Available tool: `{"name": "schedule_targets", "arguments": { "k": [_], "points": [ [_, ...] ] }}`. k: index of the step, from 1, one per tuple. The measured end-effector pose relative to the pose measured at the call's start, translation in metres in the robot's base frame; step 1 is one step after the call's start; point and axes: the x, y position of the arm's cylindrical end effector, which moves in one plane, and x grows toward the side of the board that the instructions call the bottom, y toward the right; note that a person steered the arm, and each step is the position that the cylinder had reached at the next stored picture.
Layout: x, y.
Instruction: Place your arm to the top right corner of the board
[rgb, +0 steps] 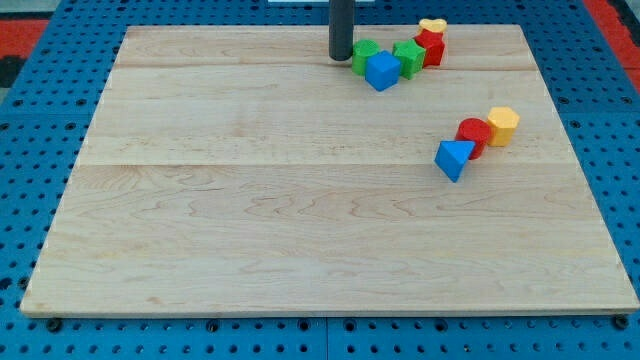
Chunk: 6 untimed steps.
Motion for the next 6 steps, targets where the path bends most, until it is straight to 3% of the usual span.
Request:
{"name": "schedule_targets", "arguments": {
  "k": [1, 2, 3, 4, 6],
  "points": [
    [0.001, -0.007],
    [0.040, -0.060],
    [0.117, -0.074],
    [0.127, -0.006],
    [0.051, 0.169]
  ]
}}
